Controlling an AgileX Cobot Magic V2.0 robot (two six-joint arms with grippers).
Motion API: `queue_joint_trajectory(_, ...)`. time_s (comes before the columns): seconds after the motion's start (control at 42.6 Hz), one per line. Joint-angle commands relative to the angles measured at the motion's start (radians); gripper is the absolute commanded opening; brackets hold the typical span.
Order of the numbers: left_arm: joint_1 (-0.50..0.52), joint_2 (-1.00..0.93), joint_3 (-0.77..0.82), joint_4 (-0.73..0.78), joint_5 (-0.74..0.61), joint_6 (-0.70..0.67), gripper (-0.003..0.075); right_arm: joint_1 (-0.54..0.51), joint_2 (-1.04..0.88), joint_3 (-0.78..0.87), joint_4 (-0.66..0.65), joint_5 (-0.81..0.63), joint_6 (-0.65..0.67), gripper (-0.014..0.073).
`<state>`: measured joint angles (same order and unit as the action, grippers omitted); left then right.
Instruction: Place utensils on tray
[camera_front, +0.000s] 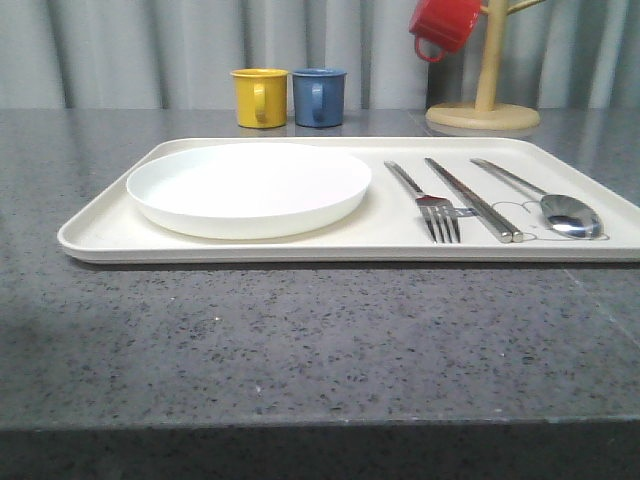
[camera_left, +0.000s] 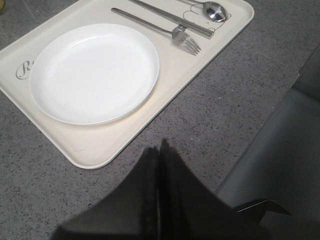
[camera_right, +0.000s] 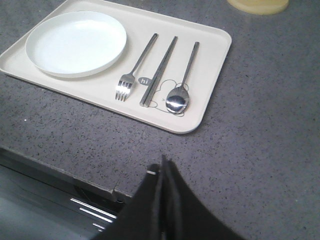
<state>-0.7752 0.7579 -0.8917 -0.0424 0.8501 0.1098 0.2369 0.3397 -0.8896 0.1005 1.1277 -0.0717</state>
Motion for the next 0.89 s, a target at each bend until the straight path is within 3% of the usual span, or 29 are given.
queue_joint_trajectory(0.0,0.000,0.000,-0.026,-0.012,-0.076,-0.013,-0.0020,0.001,0.015,-0.018,0.002,-0.071,-0.011,-0.0113)
queue_joint_trajectory(0.446,0.030,-0.068,0.003,0.012,-0.086,-0.011,-0.0020,0.001,0.015,-0.018,0.002,-0.071,-0.011,-0.0113)
queue_joint_trajectory(0.634,0.218,-0.218,0.145,0.017,-0.274,-0.011,-0.0020,0.001,0.015,-0.018,0.002,-0.071,-0.011,-0.0113)
queue_joint_trajectory(0.869,0.491,-0.482,0.488,0.017,-0.618,-0.011,-0.0020,0.001,0.015,-0.018,0.002,-0.071,-0.011,-0.0113)
